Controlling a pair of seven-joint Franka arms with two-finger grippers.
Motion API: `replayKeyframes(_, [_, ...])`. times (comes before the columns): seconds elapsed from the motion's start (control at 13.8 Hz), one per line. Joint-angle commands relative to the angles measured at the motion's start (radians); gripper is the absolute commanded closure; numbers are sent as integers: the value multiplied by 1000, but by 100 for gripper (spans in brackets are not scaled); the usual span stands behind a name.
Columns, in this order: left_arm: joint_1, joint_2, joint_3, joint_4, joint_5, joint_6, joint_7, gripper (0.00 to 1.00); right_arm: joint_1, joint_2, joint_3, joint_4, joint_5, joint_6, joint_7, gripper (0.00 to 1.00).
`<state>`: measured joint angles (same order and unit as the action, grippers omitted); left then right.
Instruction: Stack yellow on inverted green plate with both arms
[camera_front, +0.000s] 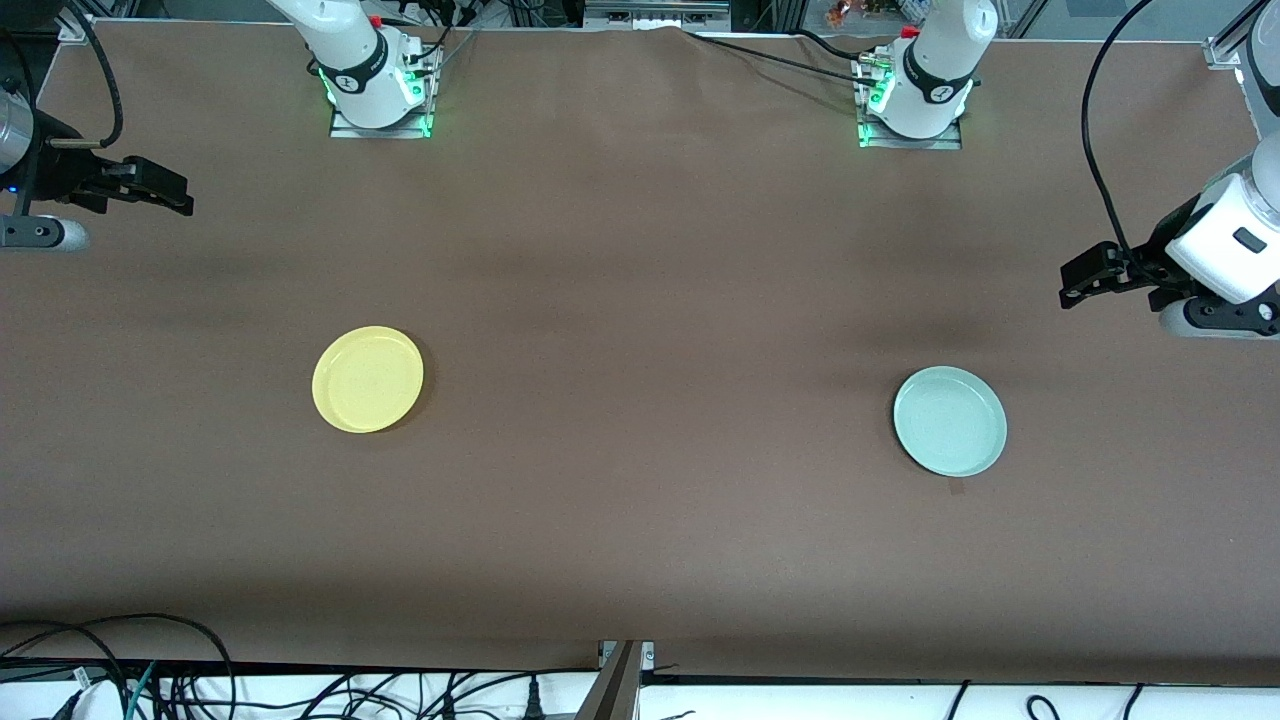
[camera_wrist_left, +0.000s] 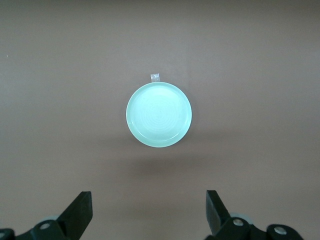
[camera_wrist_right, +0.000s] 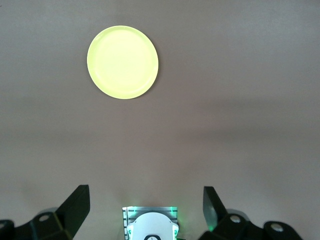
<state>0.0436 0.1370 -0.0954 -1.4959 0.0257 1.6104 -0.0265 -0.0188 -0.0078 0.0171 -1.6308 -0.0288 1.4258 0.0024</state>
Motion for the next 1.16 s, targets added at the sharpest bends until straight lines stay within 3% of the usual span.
replayKeyframes(0.0, [2,-6,-6,-24,-10,37,8,0,5,8,-2,26,-2,-22,7,0])
replayKeyframes(1.09, [24,35,6,5,3,36,4,0,3,9,-2,26,-2,-22,1,0])
